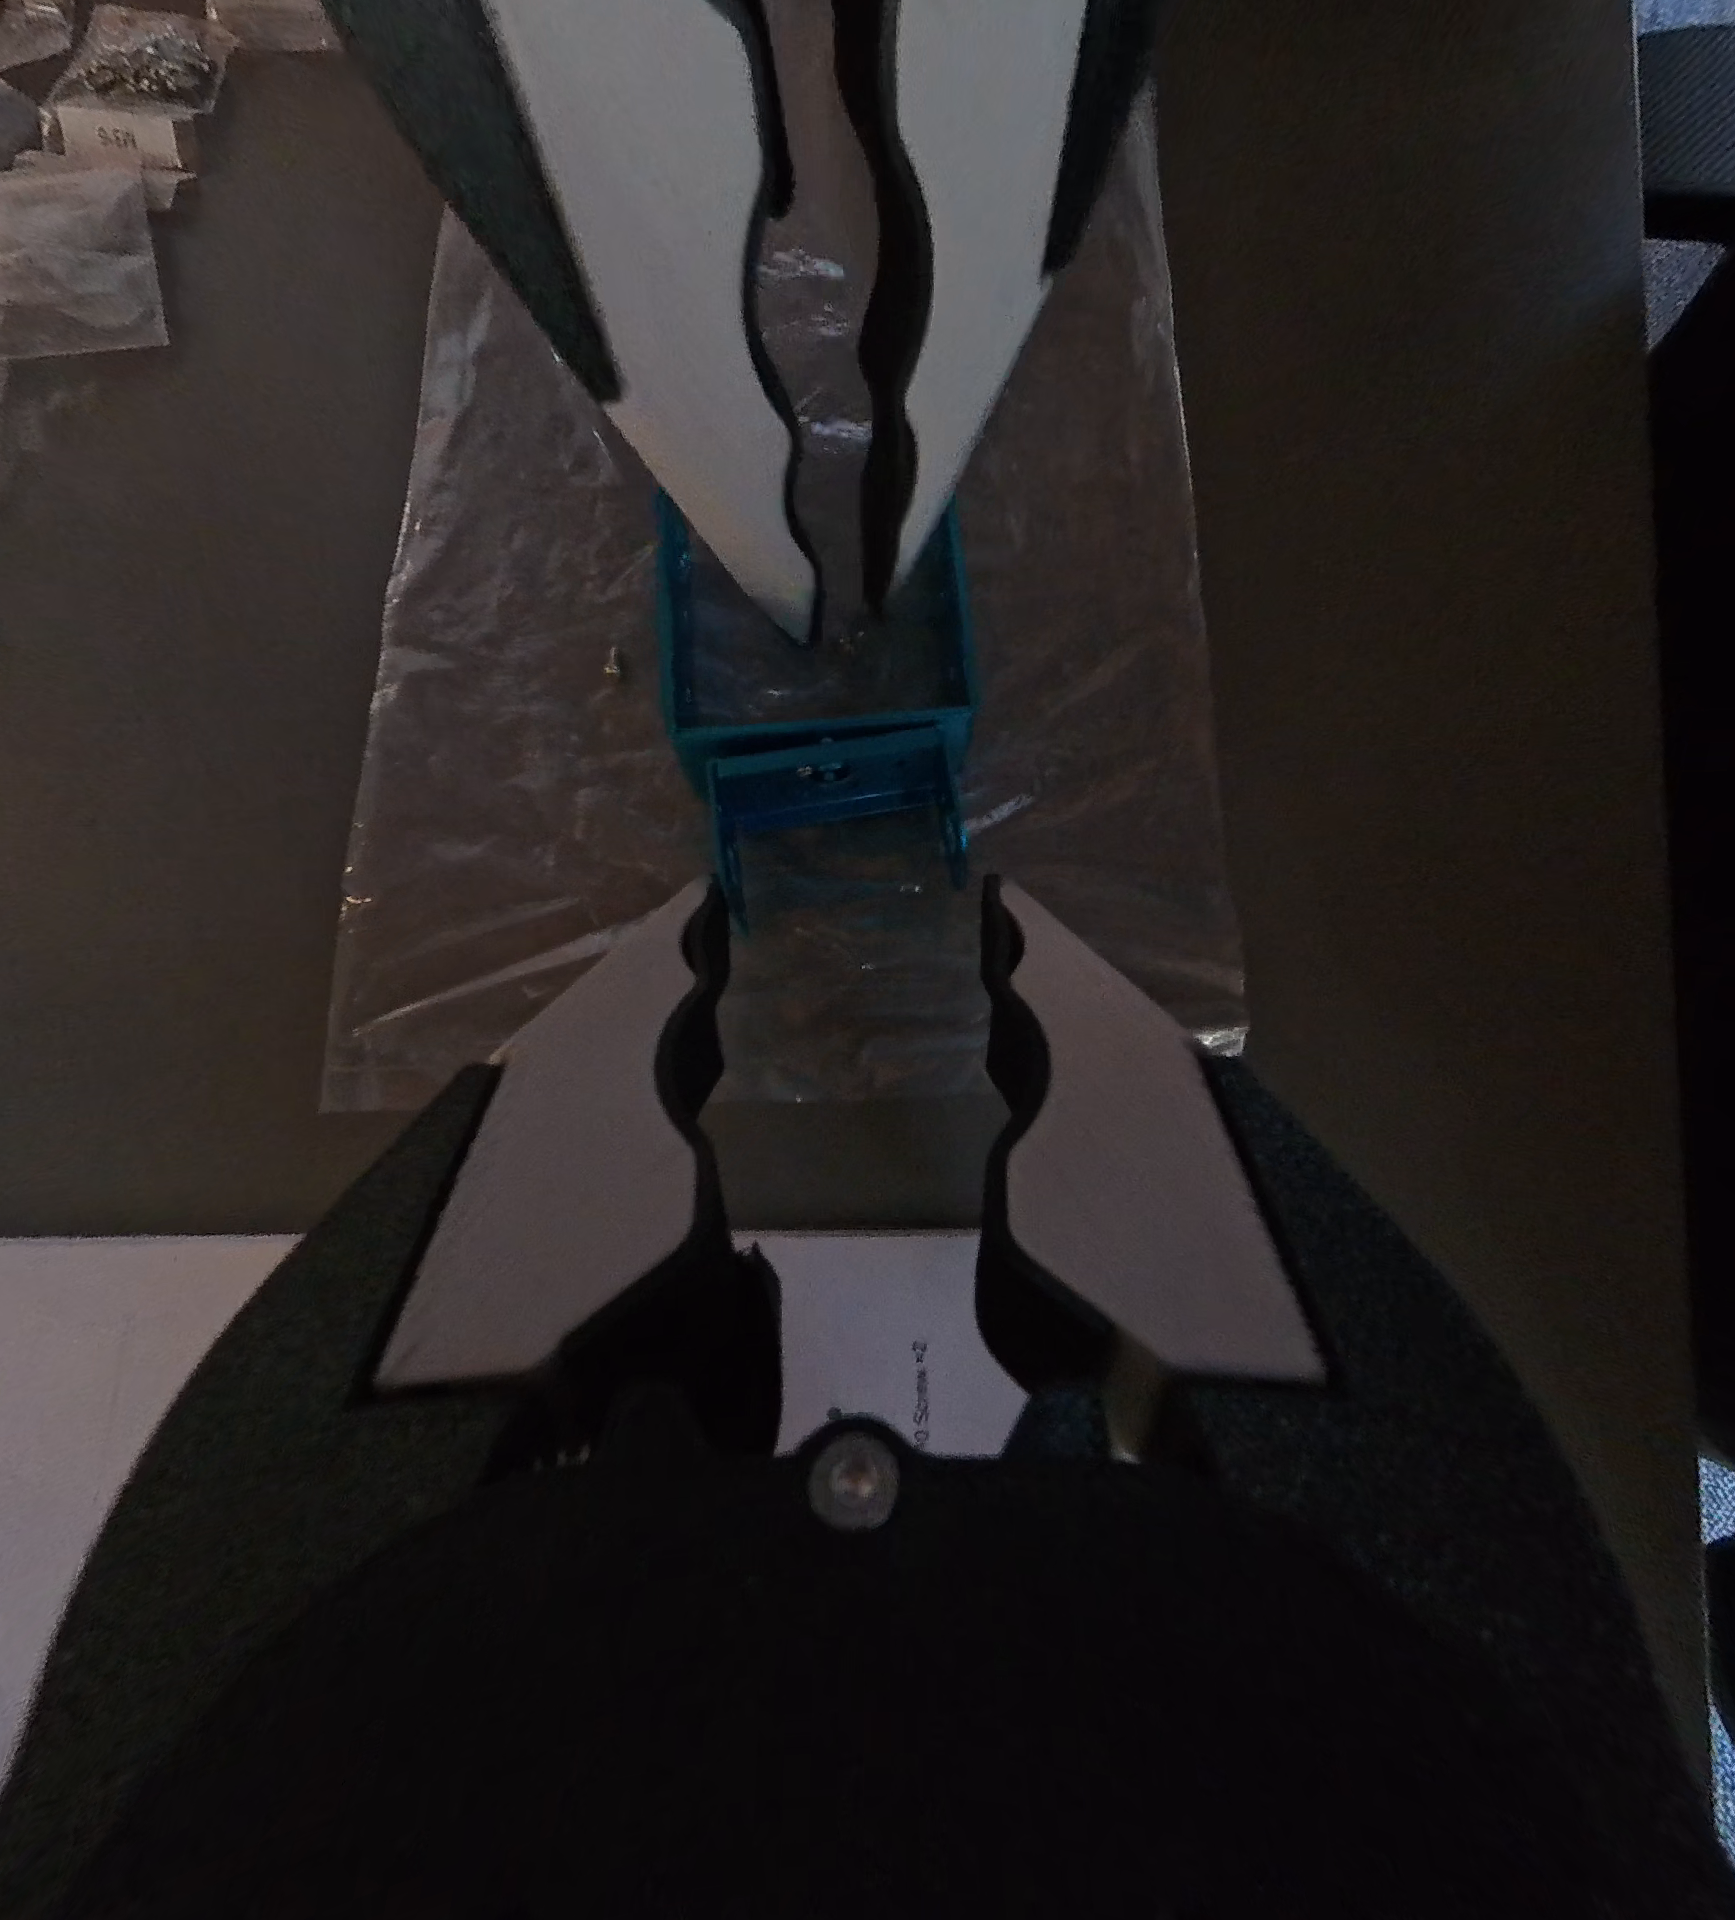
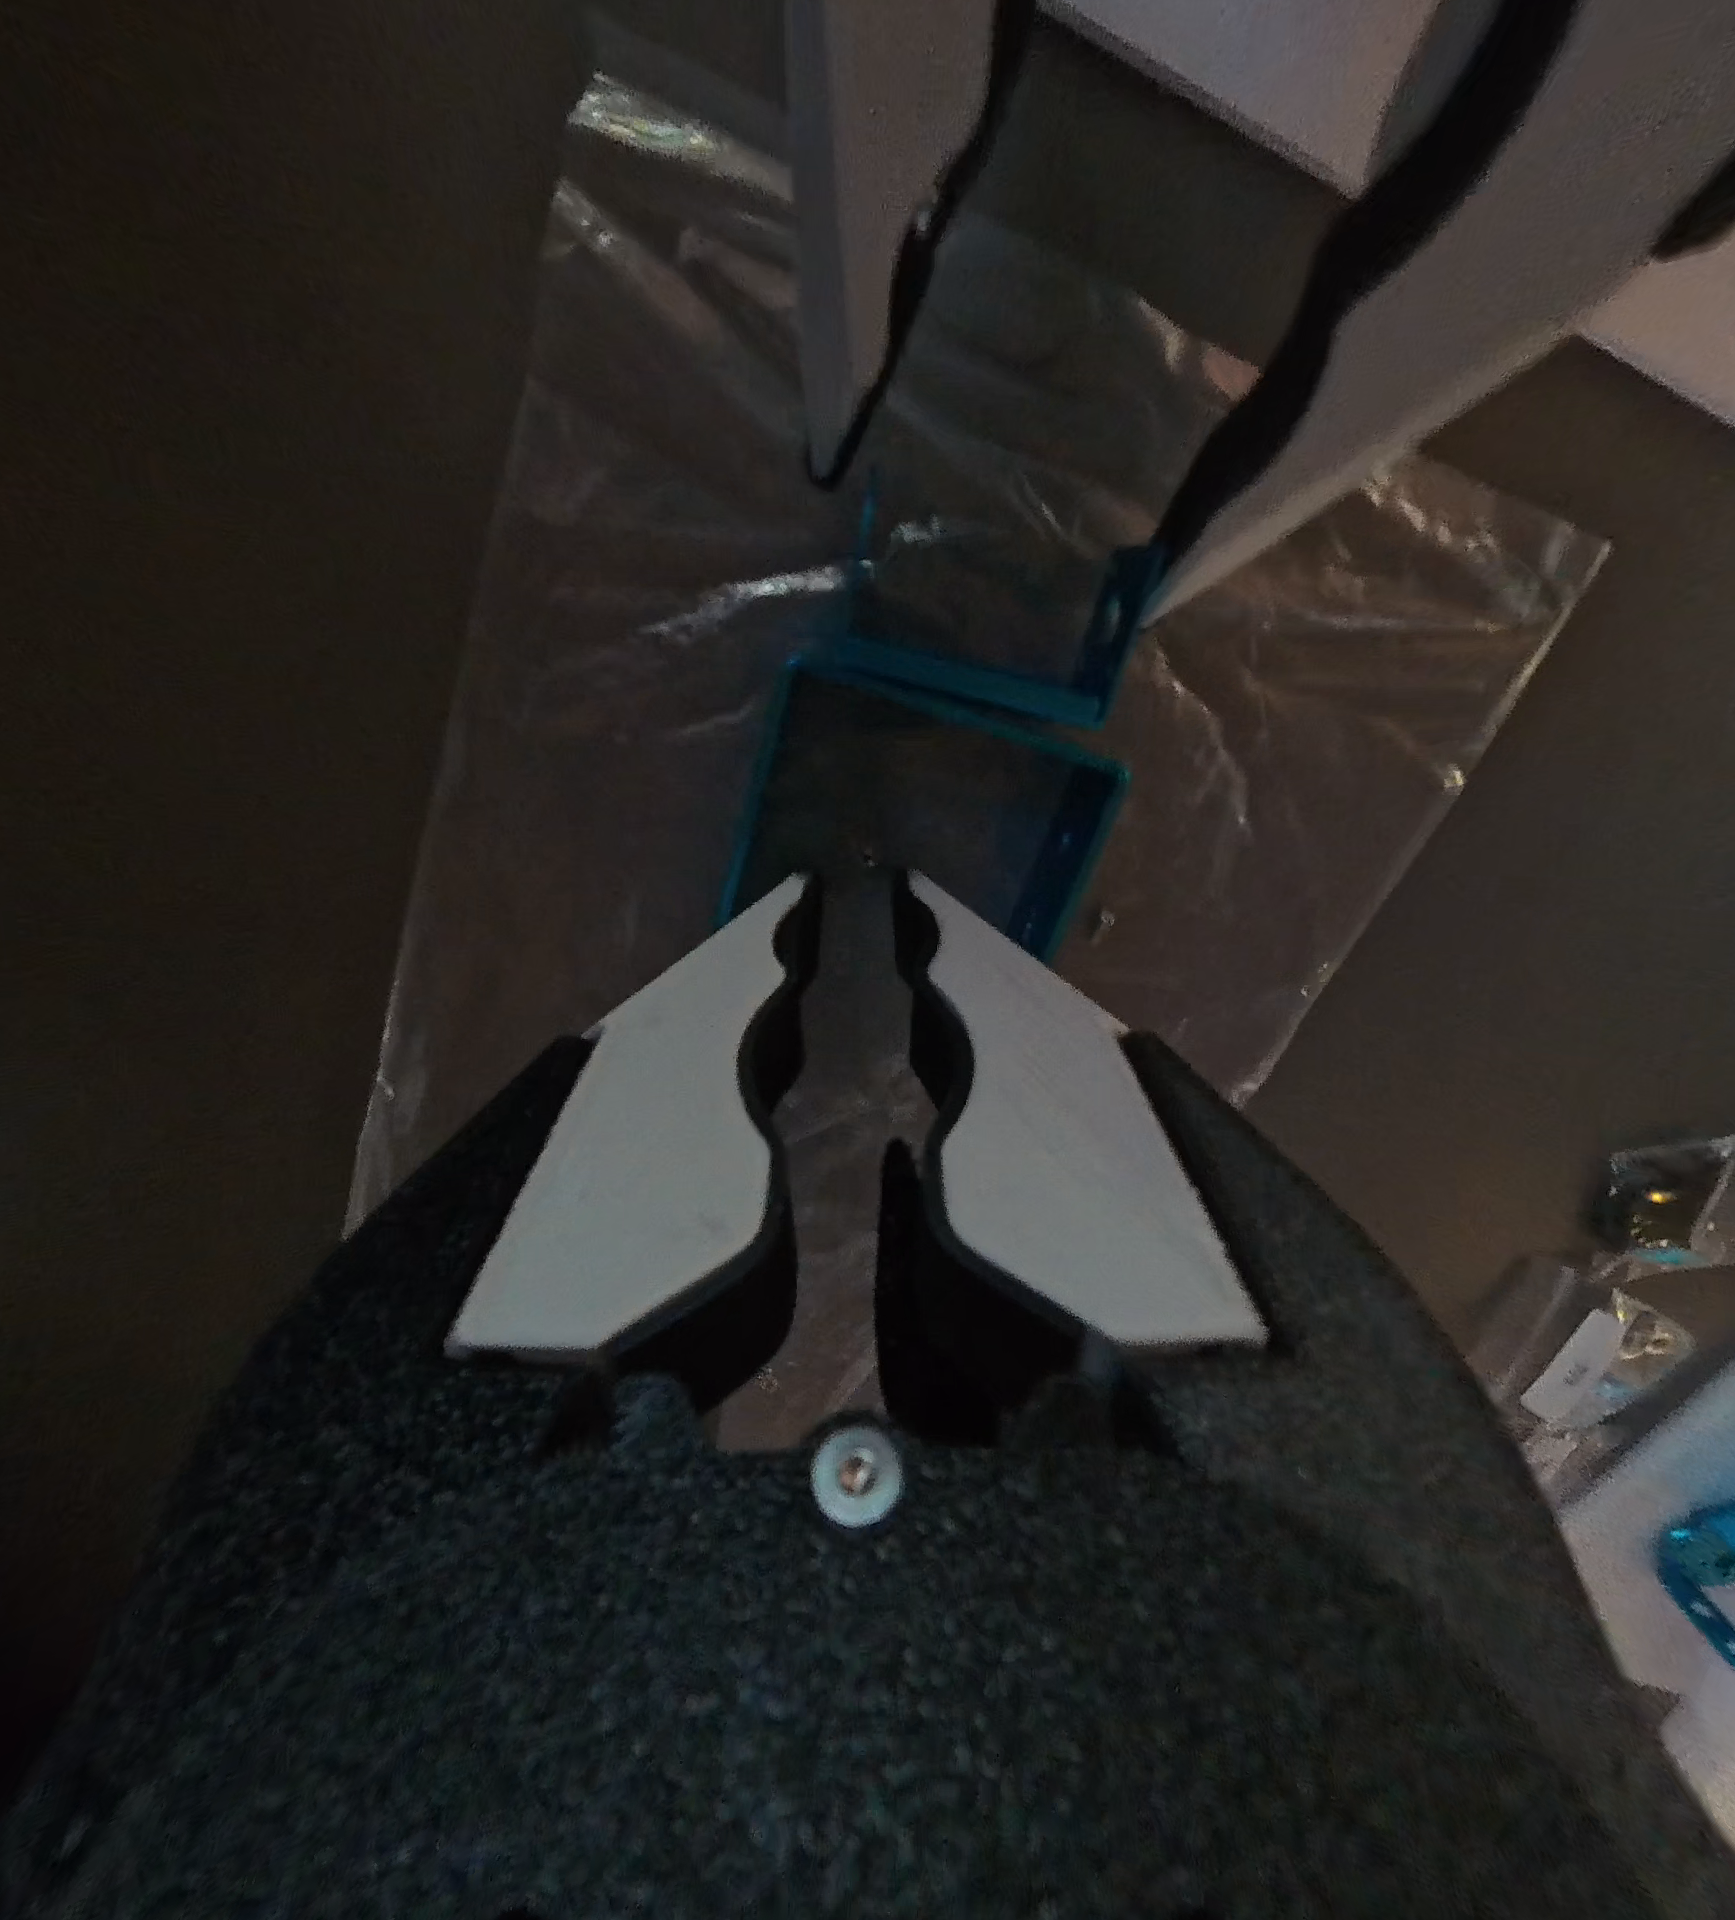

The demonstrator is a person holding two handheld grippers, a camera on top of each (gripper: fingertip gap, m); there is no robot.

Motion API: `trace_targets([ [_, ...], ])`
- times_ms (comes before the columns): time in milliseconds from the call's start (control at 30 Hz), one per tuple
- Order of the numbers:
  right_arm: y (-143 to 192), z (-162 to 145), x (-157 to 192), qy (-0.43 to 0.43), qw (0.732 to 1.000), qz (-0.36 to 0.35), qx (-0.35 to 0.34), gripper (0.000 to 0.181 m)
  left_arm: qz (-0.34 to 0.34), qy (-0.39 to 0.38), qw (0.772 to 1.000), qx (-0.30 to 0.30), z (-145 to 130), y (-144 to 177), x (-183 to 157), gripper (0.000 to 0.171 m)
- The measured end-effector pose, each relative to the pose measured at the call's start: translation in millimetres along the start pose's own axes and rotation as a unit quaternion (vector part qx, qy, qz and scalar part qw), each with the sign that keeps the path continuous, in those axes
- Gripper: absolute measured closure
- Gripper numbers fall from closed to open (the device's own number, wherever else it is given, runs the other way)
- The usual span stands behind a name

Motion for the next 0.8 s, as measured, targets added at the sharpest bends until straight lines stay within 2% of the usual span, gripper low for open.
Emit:
trace_targets([
  [800,-1.3,1.9,-3.8,0.005,0.999,0.027,-0.02,0.18,0.007,-0.012,1.0,-0.004,1.6,-3.9,0.2,0.126],
])
Point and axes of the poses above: each gripper's, where its closed fingertips meet, y back along the fingers, z out of its top, x = y × z across the jaws, the point moved 6 cm from there along y, back along the fingers, and after that the axes turned 7 degrees about x, right-handed, at the moved point
